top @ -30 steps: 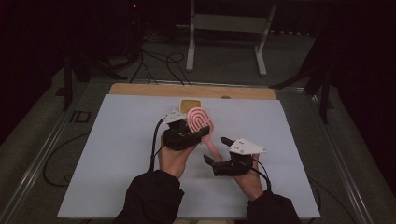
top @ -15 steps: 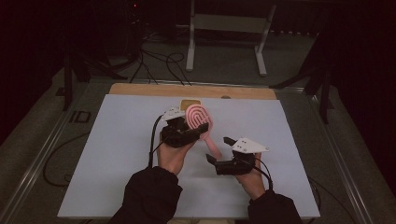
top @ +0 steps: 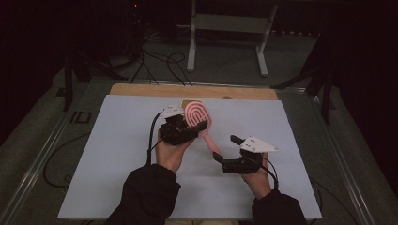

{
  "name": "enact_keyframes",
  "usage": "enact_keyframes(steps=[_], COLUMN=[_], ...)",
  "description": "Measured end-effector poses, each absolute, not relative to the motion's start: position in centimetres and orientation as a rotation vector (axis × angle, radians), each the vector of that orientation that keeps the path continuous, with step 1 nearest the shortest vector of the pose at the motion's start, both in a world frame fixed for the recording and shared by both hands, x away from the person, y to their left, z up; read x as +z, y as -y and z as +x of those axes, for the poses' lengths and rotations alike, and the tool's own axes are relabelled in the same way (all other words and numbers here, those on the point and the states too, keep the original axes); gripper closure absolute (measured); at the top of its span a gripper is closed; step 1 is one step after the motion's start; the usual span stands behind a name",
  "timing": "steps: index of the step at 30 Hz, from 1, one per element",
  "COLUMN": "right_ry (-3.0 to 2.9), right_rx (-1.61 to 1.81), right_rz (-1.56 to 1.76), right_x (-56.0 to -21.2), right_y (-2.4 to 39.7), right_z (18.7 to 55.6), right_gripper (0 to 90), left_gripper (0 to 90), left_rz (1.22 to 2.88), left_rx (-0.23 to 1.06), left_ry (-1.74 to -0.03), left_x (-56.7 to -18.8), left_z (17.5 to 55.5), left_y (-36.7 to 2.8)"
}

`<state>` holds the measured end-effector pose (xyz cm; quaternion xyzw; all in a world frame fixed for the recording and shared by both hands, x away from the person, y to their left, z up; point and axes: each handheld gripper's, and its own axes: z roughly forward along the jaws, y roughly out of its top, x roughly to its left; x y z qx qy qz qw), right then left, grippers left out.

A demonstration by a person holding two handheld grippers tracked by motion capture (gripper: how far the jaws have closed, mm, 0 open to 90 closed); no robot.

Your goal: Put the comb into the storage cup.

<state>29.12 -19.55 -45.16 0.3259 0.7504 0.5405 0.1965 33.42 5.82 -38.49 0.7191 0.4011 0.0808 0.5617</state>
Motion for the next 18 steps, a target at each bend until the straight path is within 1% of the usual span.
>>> enact_keyframes(steps=[13, 18], right_ry=[-2.084, -2.077], right_rx=[1.505, 1.489], right_rz=[0.915, 0.933], right_x=[-44.9, -45.2], right_y=[20.8, 21.9], right_z=[29.0, 28.5], right_gripper=[8.9, 8.9], left_gripper=[64.1, 64.0], left_rz=[1.701, 1.704], left_rx=[0.224, 0.265], left_ry=[-0.913, -0.893], left_x=[-37.7, -37.1], left_z=[34.2, 34.5], left_y=[-6.4, -6.9])
